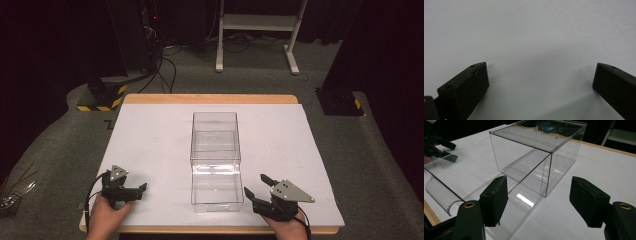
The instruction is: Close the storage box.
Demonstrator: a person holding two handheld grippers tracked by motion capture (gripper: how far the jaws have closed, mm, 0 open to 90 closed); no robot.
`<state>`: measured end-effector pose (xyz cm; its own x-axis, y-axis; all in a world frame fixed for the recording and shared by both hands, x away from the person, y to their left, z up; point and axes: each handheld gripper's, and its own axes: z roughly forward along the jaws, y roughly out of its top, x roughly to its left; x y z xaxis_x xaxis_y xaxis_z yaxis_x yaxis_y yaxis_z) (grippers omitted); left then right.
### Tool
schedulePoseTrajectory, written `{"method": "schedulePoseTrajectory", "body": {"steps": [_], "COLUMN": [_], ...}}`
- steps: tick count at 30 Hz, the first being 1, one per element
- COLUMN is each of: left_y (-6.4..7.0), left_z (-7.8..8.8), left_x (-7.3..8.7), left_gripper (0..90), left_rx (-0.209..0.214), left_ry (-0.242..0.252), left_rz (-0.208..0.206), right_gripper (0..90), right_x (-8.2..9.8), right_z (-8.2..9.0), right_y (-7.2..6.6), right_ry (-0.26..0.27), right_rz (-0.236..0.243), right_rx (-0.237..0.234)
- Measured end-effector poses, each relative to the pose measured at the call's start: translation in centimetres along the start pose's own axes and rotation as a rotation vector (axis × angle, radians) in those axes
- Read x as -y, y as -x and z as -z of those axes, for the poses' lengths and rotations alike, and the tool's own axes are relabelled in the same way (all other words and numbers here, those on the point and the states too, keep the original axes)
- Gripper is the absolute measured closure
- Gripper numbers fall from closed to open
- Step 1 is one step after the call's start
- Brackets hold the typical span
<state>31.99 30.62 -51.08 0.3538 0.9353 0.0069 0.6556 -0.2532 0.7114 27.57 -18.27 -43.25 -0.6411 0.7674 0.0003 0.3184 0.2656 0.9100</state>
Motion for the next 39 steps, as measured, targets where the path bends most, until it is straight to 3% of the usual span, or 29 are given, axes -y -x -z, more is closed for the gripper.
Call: {"method": "schedulePoseTrajectory", "body": {"steps": [12,22,39], "left_y": [0.0,0.0,0.0], "left_z": [0.0,0.0,0.0], "left_x": [0.0,0.0,0.0], "left_gripper": [0.5,0.6,0.5], "left_rx": [0.002,0.002,0.002], "left_ry": [0.0,0.0,0.001], "left_rz": [0.004,0.004,0.003], "right_gripper": [31.1,30.9,29.9], "right_x": [0.0,0.5,1.2], "right_z": [0.3,-0.4,-1.2], "right_y": [-0.8,-2.0,-2.6], "right_ry": [0.013,-0.018,-0.057], "right_rz": [-0.01,0.001,0.037], "right_rx": [-0.051,-0.124,-0.159]}}
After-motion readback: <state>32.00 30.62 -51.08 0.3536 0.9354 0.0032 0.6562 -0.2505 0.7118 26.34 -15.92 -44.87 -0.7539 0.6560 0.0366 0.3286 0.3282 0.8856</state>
